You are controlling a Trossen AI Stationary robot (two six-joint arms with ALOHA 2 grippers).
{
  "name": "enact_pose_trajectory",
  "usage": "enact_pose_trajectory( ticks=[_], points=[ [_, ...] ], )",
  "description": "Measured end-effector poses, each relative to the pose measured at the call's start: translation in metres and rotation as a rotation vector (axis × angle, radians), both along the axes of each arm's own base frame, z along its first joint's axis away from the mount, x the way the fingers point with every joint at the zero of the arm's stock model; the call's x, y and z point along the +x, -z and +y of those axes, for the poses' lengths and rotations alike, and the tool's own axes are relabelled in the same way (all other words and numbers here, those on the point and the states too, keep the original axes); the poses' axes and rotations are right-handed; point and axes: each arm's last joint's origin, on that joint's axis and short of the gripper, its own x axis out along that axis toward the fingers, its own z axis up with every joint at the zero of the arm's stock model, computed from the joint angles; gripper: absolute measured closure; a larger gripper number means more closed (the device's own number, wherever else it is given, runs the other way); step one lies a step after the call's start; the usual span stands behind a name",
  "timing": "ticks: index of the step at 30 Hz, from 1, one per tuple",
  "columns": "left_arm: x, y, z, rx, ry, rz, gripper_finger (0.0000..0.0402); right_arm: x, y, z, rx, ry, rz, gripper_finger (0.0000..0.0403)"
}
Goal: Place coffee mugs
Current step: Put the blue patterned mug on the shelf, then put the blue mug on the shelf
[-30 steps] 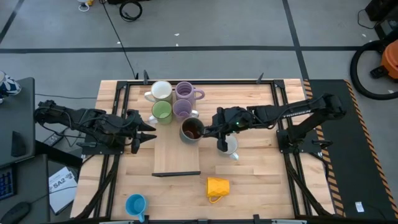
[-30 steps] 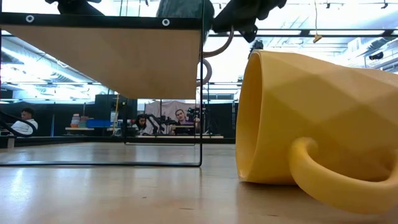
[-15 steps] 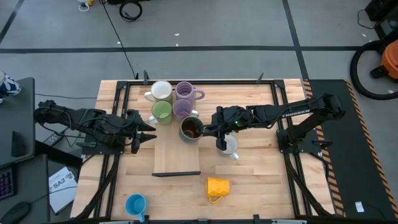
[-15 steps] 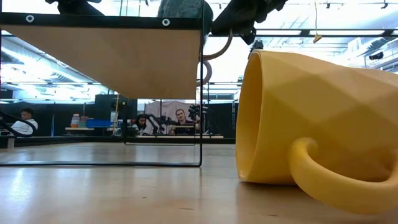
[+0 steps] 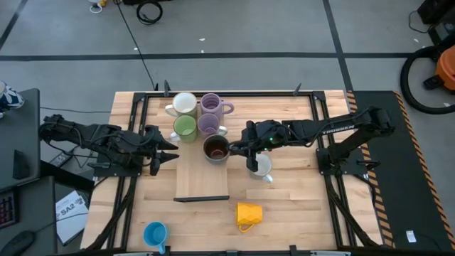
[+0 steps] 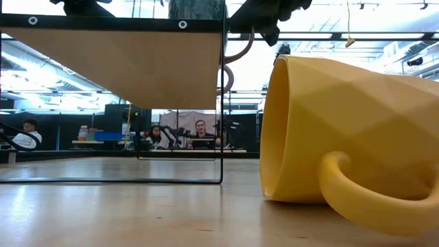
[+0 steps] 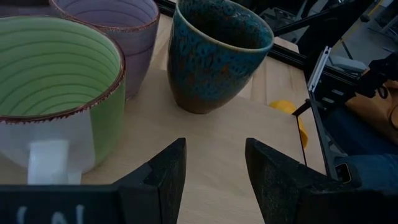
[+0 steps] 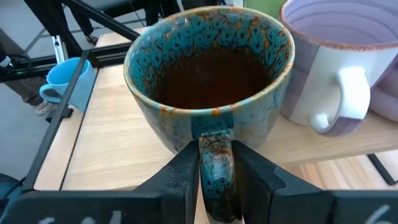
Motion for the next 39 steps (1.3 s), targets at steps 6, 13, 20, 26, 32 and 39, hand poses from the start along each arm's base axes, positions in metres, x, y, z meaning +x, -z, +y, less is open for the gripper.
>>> enact_pose_trajectory(
  ticks=[6, 13, 20, 26, 32, 39],
  points=[
    [0.0, 0.0, 0.0, 0.0, 0.0, 0.0, 0.023, 0.001, -0.003, 0.001, 0.014, -0.022, -0.029, 0.0283],
    [0.0, 0.0, 0.0, 0.0, 0.0, 0.0, 0.023, 0.001, -0.003, 0.001, 0.039, -0.018, -0.029, 0.0241],
    [0.0, 0.0, 0.0, 0.0, 0.0, 0.0, 0.023, 0.009, 0.002, 0.001, 0.046, -0.016, -0.05, 0.0223],
    [0.0, 0.0, 0.0, 0.0, 0.0, 0.002, 0.023, 0.016, 0.005, 0.002, 0.046, -0.018, -0.072, 0.0222],
    [0.0, 0.0, 0.0, 0.0, 0.0, 0.001, 0.023, 0.014, 0.004, 0.002, 0.044, -0.019, -0.069, 0.0222],
    [0.0, 0.001, -0.002, -0.122, 0.013, 0.008, 0.023, -0.001, -0.014, 0.001, -0.023, -0.052, -0.11, 0.0222]
  ],
)
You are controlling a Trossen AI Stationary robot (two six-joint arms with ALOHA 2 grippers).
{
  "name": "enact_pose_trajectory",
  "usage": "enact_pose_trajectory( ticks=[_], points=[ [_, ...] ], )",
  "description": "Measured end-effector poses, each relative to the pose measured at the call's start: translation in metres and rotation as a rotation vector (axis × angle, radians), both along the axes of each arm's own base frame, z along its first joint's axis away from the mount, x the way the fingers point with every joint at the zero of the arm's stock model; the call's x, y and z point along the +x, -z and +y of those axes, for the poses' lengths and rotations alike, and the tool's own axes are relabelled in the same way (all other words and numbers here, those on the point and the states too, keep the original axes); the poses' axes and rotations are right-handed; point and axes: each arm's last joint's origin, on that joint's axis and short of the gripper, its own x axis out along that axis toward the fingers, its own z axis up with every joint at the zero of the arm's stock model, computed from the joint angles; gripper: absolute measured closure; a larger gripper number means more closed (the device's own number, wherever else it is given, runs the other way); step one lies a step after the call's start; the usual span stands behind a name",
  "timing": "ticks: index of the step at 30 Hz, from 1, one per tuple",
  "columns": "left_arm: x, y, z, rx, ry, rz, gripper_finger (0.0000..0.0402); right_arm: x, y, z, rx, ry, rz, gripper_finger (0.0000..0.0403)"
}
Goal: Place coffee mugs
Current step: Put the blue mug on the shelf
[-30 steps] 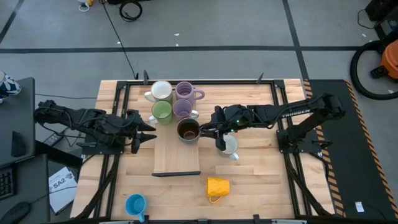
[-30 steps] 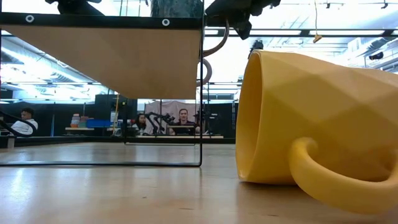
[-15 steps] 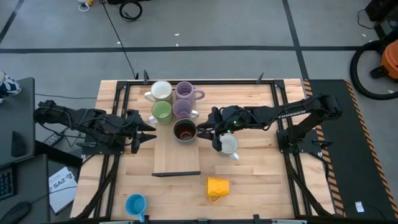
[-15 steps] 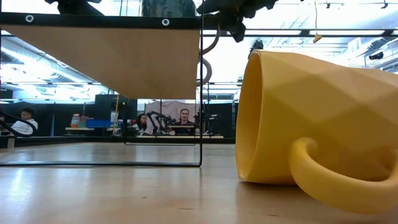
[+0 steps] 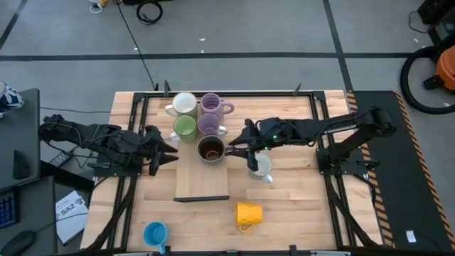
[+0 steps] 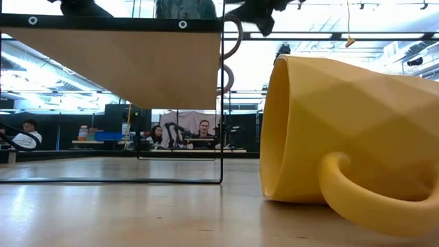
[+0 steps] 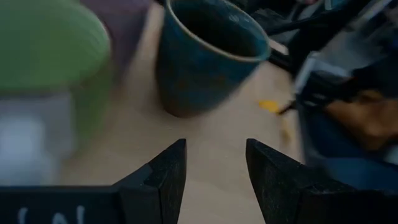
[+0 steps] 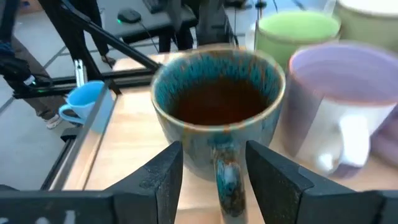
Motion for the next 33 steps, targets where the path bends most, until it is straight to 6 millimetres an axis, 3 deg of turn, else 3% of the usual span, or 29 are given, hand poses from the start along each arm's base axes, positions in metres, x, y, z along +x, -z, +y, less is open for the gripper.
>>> enact_pose_trajectory(
  ticks=[4, 10, 15, 21, 33],
  points=[
    [-0.002, 0.001, -0.004, -0.262, 0.042, 0.051, 0.023, -0.017, -0.014, -0.002, -0.043, -0.01, -0.008, 0.0222],
    [-0.01, 0.012, -0.012, -0.671, -0.002, 0.3, 0.023, -0.048, -0.034, -0.01, -0.092, -0.006, 0.002, 0.0222],
    [-0.018, 0.018, -0.026, -0.874, -0.074, 0.474, 0.023, -0.07, -0.044, -0.017, -0.128, 0.004, 0.013, 0.0222],
    [-0.013, 0.031, -0.058, -0.925, -0.132, 0.669, 0.023, -0.083, -0.05, -0.025, -0.167, 0.02, 0.019, 0.0222],
    [-0.012, 0.069, -0.138, -0.896, -0.084, 0.998, 0.023, -0.082, -0.048, -0.03, -0.169, 0.042, 0.03, 0.0222]
  ],
)
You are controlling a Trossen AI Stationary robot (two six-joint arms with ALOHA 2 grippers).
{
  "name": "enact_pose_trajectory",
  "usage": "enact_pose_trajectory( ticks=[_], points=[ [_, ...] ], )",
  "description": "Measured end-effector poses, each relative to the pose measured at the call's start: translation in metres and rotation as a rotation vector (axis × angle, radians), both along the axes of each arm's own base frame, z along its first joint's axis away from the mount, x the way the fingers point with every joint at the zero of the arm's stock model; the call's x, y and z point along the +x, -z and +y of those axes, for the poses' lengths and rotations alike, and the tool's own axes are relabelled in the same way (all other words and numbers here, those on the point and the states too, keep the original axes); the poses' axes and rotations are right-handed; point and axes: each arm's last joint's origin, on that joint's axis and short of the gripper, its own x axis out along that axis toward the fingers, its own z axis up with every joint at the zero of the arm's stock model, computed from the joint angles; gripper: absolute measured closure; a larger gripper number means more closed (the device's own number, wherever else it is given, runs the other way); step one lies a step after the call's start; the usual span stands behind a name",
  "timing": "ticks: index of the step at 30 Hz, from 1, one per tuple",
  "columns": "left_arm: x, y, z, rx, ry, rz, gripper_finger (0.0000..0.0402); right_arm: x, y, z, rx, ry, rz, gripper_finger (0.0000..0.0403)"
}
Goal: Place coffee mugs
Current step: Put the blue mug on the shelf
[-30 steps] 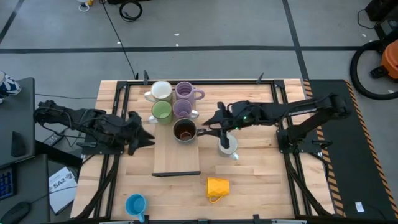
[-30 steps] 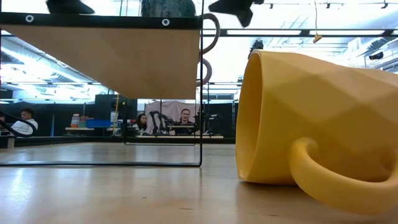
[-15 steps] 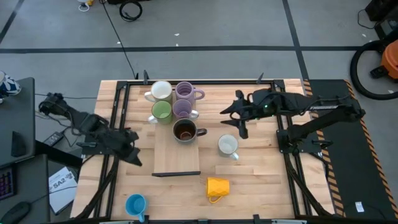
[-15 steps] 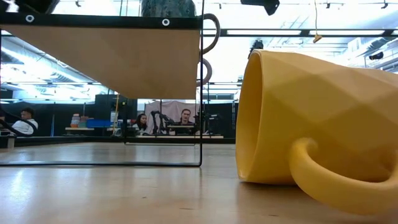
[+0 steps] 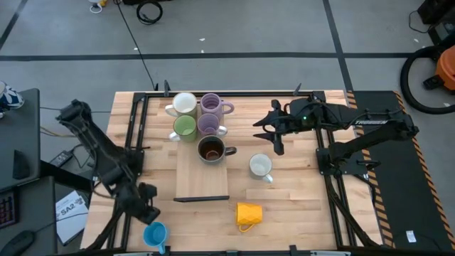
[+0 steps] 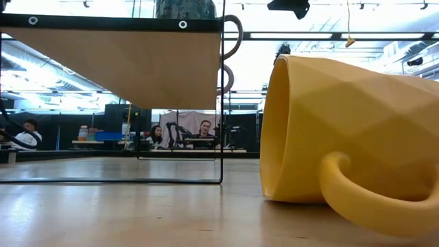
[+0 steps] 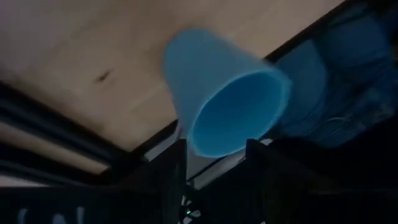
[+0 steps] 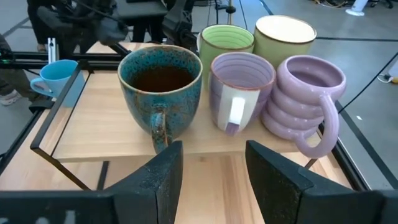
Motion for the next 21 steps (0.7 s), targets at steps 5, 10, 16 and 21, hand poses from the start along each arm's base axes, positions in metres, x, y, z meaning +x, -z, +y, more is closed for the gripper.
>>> enact_pose_trajectory(
  ticks=[5, 10, 16, 21],
  points=[
    [-0.004, 0.012, -0.019, -0.019, 0.037, 0.104, 0.023, 0.0, 0.0, 0.0, 0.0, -0.001, 0.0, 0.0222],
    [-0.005, 0.014, -0.027, -0.039, 0.037, 0.104, 0.023, 0.0, 0.0, 0.0, 0.001, -0.001, 0.0, 0.0222],
    [-0.005, 0.015, -0.025, -0.012, -0.042, 0.108, 0.023, 0.0, 0.0, 0.0, 0.001, -0.002, 0.0, 0.0222],
    [-0.004, 0.018, -0.025, 0.004, -0.059, 0.125, 0.023, 0.0, 0.0, 0.0, 0.001, -0.003, 0.0, 0.0222]
  ],
)
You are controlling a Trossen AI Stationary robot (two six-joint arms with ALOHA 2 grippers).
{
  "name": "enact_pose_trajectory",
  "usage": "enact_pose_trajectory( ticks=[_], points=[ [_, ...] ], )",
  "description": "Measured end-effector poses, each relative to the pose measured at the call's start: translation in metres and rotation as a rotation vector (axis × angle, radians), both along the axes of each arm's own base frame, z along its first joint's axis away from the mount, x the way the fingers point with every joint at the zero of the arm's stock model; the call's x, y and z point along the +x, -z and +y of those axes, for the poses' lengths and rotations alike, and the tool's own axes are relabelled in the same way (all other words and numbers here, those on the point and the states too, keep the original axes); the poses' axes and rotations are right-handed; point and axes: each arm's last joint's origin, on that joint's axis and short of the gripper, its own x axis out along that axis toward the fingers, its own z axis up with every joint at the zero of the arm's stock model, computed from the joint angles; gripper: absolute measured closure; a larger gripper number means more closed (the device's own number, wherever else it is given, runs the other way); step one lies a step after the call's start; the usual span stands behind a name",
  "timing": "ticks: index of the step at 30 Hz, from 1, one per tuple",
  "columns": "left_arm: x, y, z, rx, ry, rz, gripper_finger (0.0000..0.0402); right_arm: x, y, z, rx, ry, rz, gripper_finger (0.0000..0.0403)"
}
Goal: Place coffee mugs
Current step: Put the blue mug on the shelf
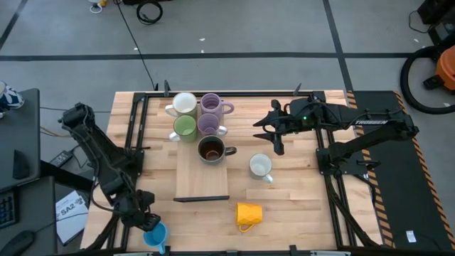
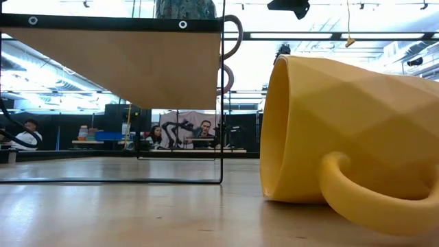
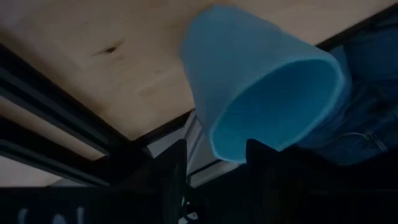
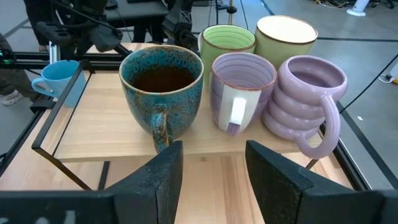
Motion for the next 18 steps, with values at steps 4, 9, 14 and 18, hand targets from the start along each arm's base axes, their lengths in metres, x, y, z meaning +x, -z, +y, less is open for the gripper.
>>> enact_pose_trajectory(
  ticks=[4, 9, 14, 18],
  points=[
    [0.003, 0.009, -0.004, 0.029, 0.0, 0.023, 0.023, 0.0, 0.0, 0.0, 0.0, 0.0, 0.0, 0.0222],
    [0.007, 0.018, -0.01, 0.052, -0.002, 0.038, 0.023, 0.0, 0.0, 0.0, -0.024, -0.011, 0.001, 0.0222],
    [0.009, 0.025, -0.011, 0.085, -0.007, 0.06, 0.023, 0.0, 0.0, 0.0, -0.037, -0.017, 0.002, 0.0222],
    [0.014, 0.027, -0.008, 0.097, -0.03, 0.069, 0.0243, 0.0, 0.0, 0.0, -0.038, -0.017, 0.002, 0.0222]
  ],
)
